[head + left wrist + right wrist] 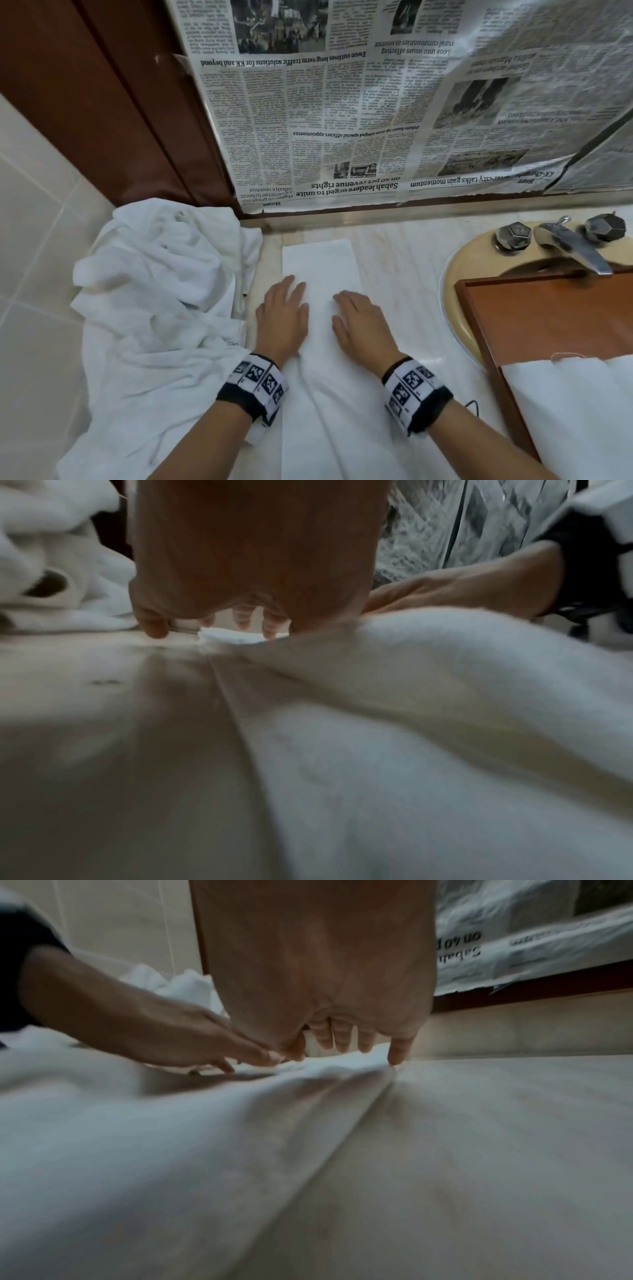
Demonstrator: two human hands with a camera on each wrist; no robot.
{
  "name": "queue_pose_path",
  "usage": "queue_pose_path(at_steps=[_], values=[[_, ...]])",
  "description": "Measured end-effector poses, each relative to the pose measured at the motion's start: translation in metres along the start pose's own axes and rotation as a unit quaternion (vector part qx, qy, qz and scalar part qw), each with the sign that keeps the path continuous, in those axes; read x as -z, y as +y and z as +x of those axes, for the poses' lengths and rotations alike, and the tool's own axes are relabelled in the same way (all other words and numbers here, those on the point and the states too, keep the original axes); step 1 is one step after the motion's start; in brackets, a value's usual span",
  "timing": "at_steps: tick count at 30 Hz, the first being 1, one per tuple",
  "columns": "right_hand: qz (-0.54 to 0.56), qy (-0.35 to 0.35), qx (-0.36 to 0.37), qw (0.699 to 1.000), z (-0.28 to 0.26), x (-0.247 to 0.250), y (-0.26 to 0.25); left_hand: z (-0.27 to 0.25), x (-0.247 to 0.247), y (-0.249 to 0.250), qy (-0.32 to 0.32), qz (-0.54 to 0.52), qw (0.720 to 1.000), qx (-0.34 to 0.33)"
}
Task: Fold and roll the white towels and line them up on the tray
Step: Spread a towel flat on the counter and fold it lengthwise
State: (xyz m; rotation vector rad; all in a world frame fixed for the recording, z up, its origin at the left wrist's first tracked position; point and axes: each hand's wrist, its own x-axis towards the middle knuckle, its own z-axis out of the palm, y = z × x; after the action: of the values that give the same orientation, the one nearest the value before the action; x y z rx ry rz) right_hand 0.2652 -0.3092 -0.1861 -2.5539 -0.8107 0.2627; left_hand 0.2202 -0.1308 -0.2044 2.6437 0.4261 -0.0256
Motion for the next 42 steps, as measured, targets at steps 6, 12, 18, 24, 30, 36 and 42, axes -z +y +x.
queue_pose_path(at_steps=[6, 12, 18, 24, 30, 36, 42], values=[[-0.088, -0.111, 0.010, 0.990, 0.052, -0.005, 0.012, 0.018, -0.020, 0.015, -0.047, 0.058, 0.996, 0.053], [-0.121, -0.134, -0.015, 0.984, 0.071, -0.005, 0.050, 0.023, -0.017, -0.008, -0.051, 0.082, 0.990, 0.103], [-0.098, -0.091, -0.059, 0.989, 0.065, 0.004, 0.045, 0.033, -0.005, -0.001, -0.048, 0.044, 0.991, 0.116], [-0.106, -0.125, -0.012, 0.986, 0.085, -0.010, 0.032, 0.064, -0.007, 0.019, -0.085, 0.049, 0.993, 0.067], [-0.114, -0.114, -0.085, 0.983, 0.085, 0.013, 0.062, 0.067, 0.008, -0.008, -0.098, 0.052, 0.988, 0.110], [-0.073, -0.092, 0.010, 0.993, 0.028, -0.010, 0.030, 0.019, -0.003, 0.013, -0.071, 0.016, 0.994, 0.083], [-0.117, -0.113, 0.017, 0.987, 0.006, -0.017, 0.040, -0.013, -0.021, -0.002, -0.073, 0.044, 0.989, 0.119]])
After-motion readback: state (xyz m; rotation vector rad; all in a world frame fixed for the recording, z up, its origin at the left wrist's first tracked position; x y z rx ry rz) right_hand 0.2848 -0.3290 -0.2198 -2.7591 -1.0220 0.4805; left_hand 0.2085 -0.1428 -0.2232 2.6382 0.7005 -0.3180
